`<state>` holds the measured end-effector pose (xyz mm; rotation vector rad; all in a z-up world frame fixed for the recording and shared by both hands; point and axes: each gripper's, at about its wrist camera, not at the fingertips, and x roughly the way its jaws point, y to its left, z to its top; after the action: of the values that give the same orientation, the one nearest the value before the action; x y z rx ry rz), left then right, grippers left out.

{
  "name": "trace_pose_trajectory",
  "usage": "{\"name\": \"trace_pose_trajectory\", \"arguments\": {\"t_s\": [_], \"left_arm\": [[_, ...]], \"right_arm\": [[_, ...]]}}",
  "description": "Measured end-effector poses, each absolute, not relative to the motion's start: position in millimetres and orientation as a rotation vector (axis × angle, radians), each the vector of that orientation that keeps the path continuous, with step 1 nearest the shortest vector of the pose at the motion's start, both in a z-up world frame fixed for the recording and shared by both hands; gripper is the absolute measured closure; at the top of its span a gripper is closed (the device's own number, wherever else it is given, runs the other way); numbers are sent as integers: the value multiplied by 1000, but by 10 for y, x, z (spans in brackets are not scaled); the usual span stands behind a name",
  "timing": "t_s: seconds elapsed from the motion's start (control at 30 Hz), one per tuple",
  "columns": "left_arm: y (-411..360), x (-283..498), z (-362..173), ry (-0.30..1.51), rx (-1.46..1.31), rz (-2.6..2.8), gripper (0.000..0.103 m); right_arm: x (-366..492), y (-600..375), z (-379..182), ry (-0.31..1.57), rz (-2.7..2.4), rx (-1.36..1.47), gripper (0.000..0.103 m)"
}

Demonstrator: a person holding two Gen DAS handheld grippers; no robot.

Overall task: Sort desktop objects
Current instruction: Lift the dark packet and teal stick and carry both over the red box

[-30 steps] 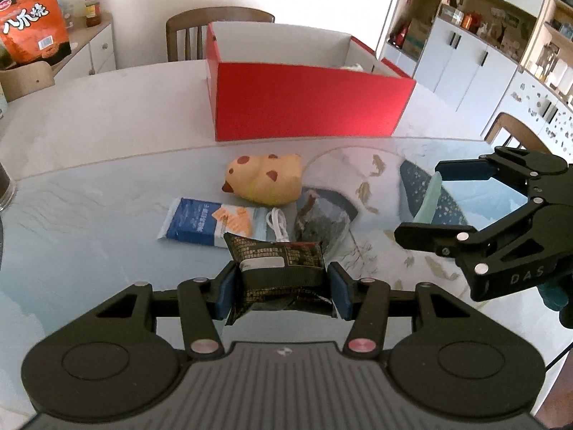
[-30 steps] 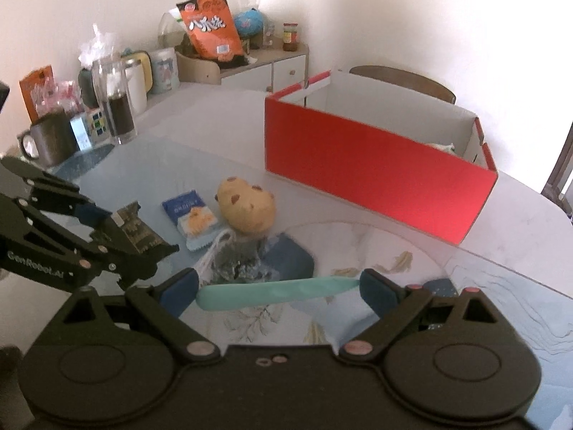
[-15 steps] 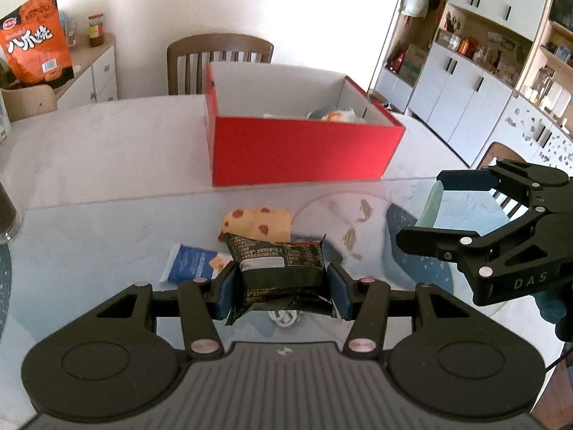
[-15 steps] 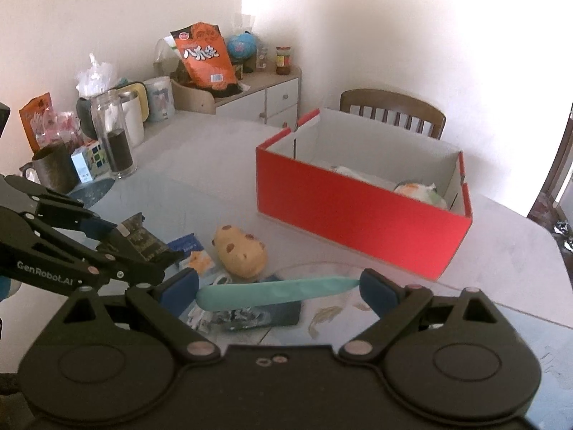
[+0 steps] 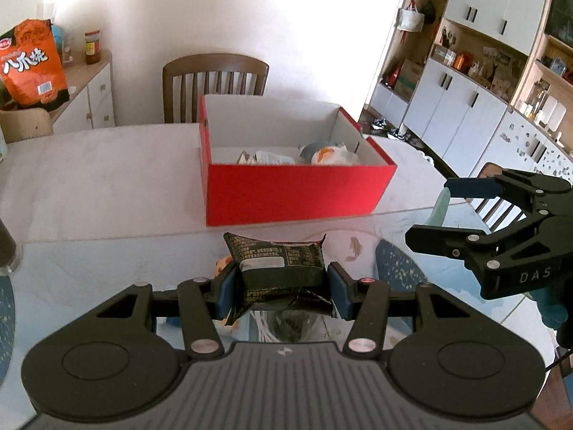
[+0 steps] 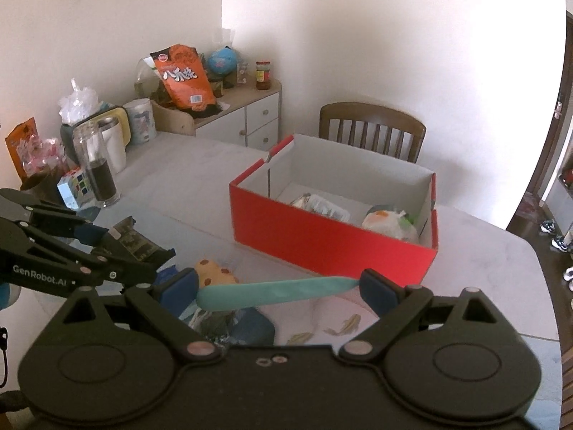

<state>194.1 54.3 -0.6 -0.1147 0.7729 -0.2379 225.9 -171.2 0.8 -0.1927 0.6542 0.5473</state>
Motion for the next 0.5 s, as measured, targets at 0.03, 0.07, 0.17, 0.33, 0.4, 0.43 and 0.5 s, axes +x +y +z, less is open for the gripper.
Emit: {"name": "trace_pose_trajectory", "arguments": {"t_s": [0.03, 0.07, 0.17, 0.33, 0.4, 0.43, 0.5], "left_arm": [[540, 1960, 19, 768, -114, -239, 51], [535, 1983, 48, 762, -113, -241, 51], [522, 2052, 128, 746, -110, -243, 51], [504, 2153, 236, 728, -107, -247, 51], [506, 2203, 277, 719, -106, -250, 51], [501, 2227, 296, 716, -105, -251, 51], [491, 2275, 328, 714, -106, -255, 51]], "right_arm": [[2275, -1718, 28, 654, 544, -190, 6], [2291, -1727, 49, 652, 542, -189, 6], [2349, -1739, 118, 642, 532, -191, 6], [2444, -1755, 222, 626, 527, -199, 6], [2491, -1765, 269, 620, 521, -200, 6], [2518, -1770, 289, 618, 519, -196, 6], [2566, -1776, 331, 614, 515, -189, 6]]}}
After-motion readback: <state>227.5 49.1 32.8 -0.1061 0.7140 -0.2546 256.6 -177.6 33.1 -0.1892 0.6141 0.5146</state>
